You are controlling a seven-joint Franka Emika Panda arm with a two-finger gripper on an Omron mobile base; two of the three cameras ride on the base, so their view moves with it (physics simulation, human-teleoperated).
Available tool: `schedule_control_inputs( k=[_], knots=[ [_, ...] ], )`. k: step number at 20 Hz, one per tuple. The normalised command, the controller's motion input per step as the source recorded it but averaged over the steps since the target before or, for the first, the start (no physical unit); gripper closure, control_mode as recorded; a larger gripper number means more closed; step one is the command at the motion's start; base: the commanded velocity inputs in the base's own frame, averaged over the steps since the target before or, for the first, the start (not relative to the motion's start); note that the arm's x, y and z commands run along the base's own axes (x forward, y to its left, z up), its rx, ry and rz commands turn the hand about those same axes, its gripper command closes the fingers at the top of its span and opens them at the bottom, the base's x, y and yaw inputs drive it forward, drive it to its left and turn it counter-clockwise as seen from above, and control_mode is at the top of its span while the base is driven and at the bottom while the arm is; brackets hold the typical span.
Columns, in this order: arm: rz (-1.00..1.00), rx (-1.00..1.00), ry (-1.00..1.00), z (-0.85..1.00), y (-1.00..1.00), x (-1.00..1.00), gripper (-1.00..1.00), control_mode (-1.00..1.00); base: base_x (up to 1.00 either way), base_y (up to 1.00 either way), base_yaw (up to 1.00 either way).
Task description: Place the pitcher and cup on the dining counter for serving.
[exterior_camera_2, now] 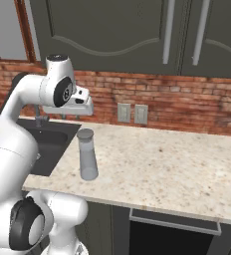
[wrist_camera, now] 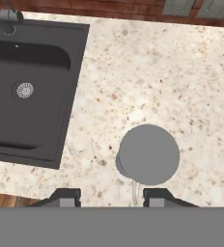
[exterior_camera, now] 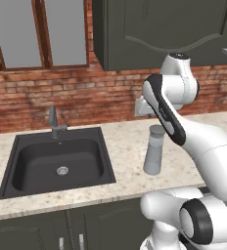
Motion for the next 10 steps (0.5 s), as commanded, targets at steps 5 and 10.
schedule_control_inputs(
  k=[5, 10],
  knots=[
    [0.00, -0.01, 0.00, -0.18, -0.06, -0.13, -1.00, -1.00, 0.00, 0.00, 0.00],
    [0.00, 0.02, 0.00, -0.52, -0.30, -0.39, -1.00, -1.00, 0.00, 0.00, 0.00]
  ],
)
